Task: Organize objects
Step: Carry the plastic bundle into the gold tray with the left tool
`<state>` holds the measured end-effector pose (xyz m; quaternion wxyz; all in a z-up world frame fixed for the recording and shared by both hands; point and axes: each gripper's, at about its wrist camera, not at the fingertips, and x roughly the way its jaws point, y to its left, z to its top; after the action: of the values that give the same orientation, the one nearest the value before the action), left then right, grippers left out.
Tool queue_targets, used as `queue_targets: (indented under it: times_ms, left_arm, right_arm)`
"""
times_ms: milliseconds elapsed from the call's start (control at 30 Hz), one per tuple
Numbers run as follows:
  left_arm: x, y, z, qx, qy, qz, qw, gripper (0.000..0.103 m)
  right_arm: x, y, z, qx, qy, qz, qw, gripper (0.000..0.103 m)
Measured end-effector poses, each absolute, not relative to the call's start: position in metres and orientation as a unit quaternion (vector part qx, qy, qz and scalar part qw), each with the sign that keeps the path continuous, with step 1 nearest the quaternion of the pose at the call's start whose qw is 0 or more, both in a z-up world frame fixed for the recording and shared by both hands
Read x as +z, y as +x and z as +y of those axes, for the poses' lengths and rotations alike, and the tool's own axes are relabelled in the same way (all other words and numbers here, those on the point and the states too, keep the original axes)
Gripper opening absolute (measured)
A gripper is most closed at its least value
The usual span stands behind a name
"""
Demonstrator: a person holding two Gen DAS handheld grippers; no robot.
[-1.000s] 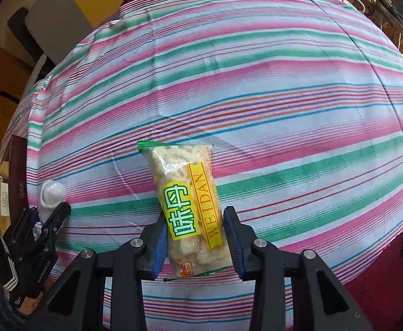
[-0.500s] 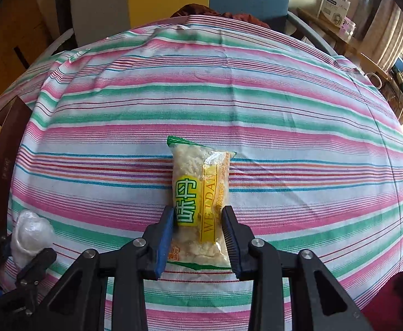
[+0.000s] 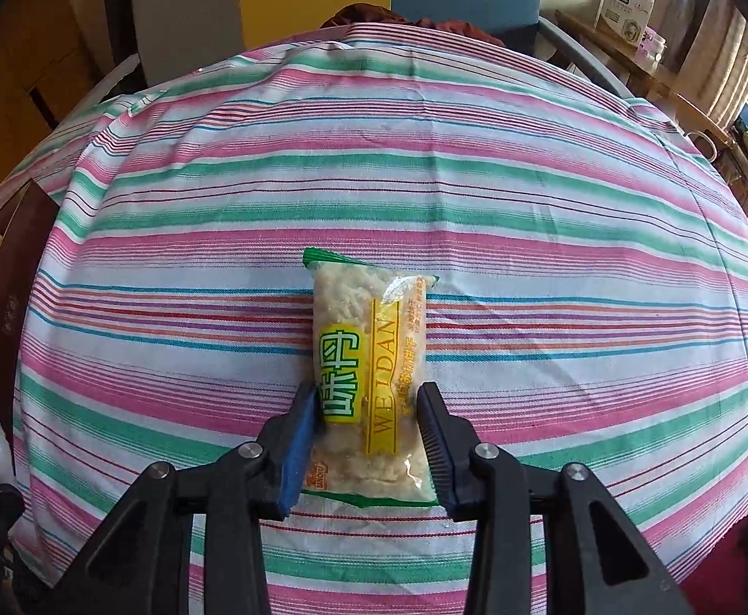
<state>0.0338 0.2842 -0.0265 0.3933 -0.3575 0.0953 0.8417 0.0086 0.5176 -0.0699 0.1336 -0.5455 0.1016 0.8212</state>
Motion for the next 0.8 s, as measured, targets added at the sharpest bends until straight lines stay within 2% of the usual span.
queue_targets:
  times_ms: [233, 433, 633, 800]
  left_arm:
    - [-0.011, 0.026, 0.252, 0.853, -0.351, 0.068, 0.38, 0.032]
    - [0.004, -0.012, 0.175, 0.878, -0.362, -0.001, 0.313, 0.032]
    - [-0.02, -0.066, 0.09, 0.878, -0.419, -0.079, 0.218, 0.032]
    - [-0.032, -0.09, 0.072, 0.874, -0.438, -0.086, 0.19, 0.032]
  right_arm:
    - [-0.071, 0.009, 0.512, 0.821, -0.548, 0.082, 0.139, 0.04]
    - [-0.072, 0.008, 0.506, 0.82, -0.55, 0.067, 0.141, 0.04]
    - [-0.075, 0.007, 0.497, 0.818, -0.556, 0.042, 0.141, 0.04]
    - [-0.074, 0.006, 0.498, 0.818, -0.557, 0.04, 0.138, 0.04]
